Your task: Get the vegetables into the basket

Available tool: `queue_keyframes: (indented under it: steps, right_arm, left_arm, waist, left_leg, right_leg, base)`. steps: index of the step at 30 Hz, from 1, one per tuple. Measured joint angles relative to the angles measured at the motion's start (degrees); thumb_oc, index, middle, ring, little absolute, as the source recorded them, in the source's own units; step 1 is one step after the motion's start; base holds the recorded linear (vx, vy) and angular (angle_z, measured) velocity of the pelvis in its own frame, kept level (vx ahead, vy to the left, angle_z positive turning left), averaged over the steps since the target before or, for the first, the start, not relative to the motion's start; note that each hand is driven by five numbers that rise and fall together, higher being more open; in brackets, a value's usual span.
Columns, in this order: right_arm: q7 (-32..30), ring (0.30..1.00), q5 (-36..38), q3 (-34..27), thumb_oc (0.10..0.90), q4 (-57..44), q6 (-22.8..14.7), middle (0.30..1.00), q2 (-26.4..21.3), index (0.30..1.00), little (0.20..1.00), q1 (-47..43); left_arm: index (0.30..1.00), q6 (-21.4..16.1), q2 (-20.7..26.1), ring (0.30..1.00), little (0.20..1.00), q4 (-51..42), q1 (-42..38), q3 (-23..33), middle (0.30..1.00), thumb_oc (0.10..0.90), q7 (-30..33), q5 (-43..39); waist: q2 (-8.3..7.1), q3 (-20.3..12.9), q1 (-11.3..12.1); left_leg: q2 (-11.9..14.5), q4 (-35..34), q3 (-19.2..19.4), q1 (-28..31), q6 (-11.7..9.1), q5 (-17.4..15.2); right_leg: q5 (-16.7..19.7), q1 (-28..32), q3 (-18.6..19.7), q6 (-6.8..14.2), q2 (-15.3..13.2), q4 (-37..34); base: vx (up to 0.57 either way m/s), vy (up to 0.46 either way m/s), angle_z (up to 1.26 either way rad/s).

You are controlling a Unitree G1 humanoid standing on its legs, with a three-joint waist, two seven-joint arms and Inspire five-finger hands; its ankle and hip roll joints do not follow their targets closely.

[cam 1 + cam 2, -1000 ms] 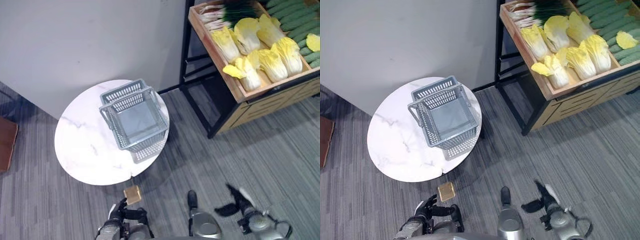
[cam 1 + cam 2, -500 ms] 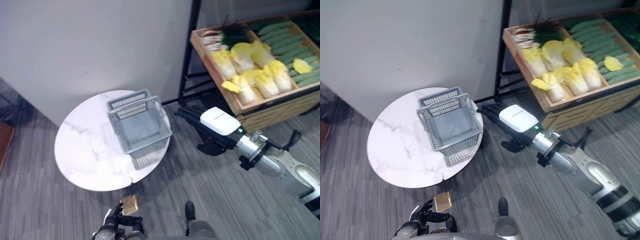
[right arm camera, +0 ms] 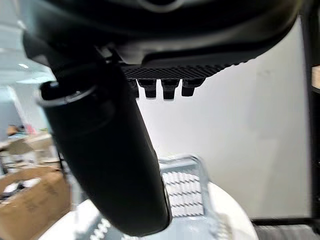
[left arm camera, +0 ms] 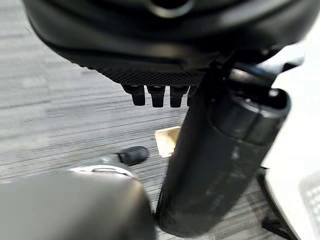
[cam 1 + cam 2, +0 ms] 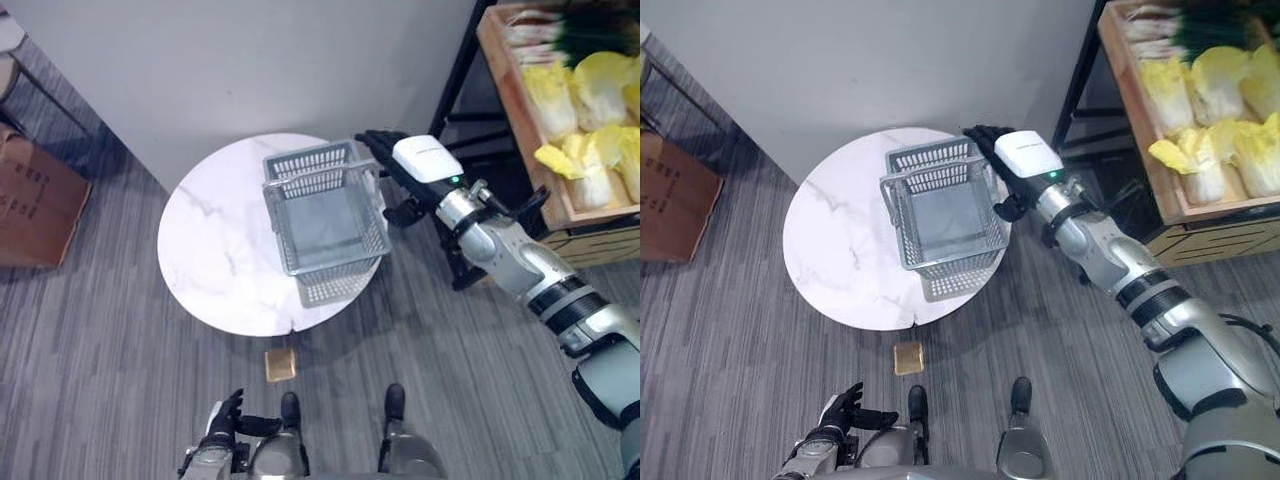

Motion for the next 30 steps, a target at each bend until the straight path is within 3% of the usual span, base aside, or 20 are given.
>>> queue_keyframes:
  steps: [4,11,17,23,30]
  right_arm:
    - [-1.68,1.000,1.45,0.12,0.900,7.10,0.84,1.000,2.55,1.000,1.000,-4.63]
    - [-4.55,1.000,3.74,0.55,0.900,8.27,1.74,1.000,4.10,1.000,1.000,-10.75]
    - [-6.77,1.000,4.38,0.57,0.900,8.83,1.89,1.000,5.09,1.000,1.000,-16.02]
    - [-7.05,1.000,6.19,2.43,0.900,17.67,2.07,1.000,6.35,1.000,1.000,-18.64]
    - [-5.93,1.000,6.62,6.70,0.900,25.02,2.34,1.000,8.33,1.000,1.000,-19.57]
  left_arm:
    - [1.000,-0.82,-0.08,1.000,1.000,-0.04,-1.76,-0.07,1.000,0.900,0.55,-1.19]
    - [1.000,-1.46,0.05,1.000,1.000,-1.01,-3.04,-0.84,1.000,0.900,1.55,-2.80]
    - [1.000,-1.65,0.12,1.000,1.000,-2.50,-3.20,-1.03,1.000,0.900,2.17,-3.41]
    - [1.000,-2.20,0.17,1.000,1.000,-2.42,-3.23,-1.01,1.000,0.900,2.22,-4.90]
    - [1.000,-2.56,0.16,1.000,1.000,-2.22,-3.26,-1.18,1.000,0.900,2.15,-5.64]
  waist:
    - [0.31,2.47,0.72]
    - [0.36,4.61,1.59]
    - [0.23,5.35,2.46]
    - [0.18,5.38,3.95]
    - [0.16,5.39,4.04]
  left_leg:
    - [0.11,0.01,-0.57,-2.04,0.01,0.36]
    - [0.23,0.01,-1.78,-3.96,-0.08,0.49]
    - [0.22,0.00,-2.54,-5.28,-0.42,0.71]
    - [0.00,0.01,-3.28,-5.73,-0.49,0.80]
    - [-0.05,0.01,-3.47,-6.78,-0.46,0.86]
  right_leg:
    - [0.12,-1.75,-0.48,-0.17,0.08,0.01]
    - [0.09,-2.87,-1.54,-0.19,0.23,0.01]
    - [0.08,-3.64,-2.34,-0.21,0.18,0.01]
    - [0.01,-3.68,-3.01,-0.17,-0.05,0.01]
    - [-0.05,-4.61,-3.17,-0.19,-0.11,0.01]
  base:
    - [-0.03,-0.012,0.07]
    - [0.01,0.001,0.08]
    - [0.03,0.014,0.07]
    - [0.03,0.018,0.07]
    - [0.02,0.007,0.01]
